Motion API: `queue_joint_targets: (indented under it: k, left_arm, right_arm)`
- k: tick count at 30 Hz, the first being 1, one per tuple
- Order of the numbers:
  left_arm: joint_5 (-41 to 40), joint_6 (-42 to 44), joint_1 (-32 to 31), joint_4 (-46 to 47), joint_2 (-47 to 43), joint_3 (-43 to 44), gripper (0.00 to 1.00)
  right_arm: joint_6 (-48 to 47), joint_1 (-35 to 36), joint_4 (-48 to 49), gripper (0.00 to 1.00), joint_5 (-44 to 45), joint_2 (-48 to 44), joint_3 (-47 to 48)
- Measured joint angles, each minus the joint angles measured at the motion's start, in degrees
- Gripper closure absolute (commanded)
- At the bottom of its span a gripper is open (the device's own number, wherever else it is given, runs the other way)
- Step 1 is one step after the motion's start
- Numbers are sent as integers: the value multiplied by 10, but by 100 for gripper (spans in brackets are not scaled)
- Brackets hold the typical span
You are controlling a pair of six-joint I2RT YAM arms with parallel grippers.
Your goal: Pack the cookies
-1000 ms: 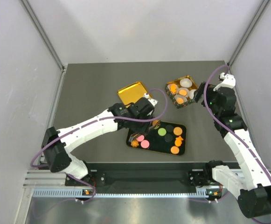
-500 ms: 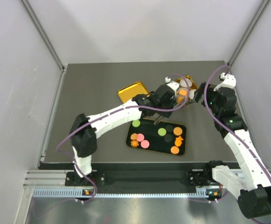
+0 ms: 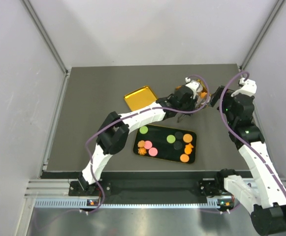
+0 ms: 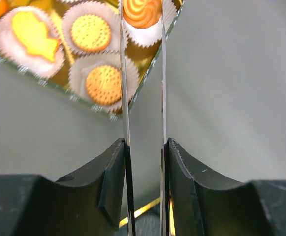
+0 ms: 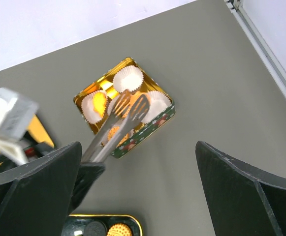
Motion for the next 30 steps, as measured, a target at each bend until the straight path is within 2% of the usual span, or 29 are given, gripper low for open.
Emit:
queue_joint_targets:
  k: [10, 30]
  left_arm:
    - [10, 7, 0, 23, 69, 54, 58]
    - [10, 9, 4, 28, 70, 60, 57]
  right_arm:
    - [0, -2, 0, 0, 2, -1, 0]
    - [0, -3, -1, 0, 1, 0, 0]
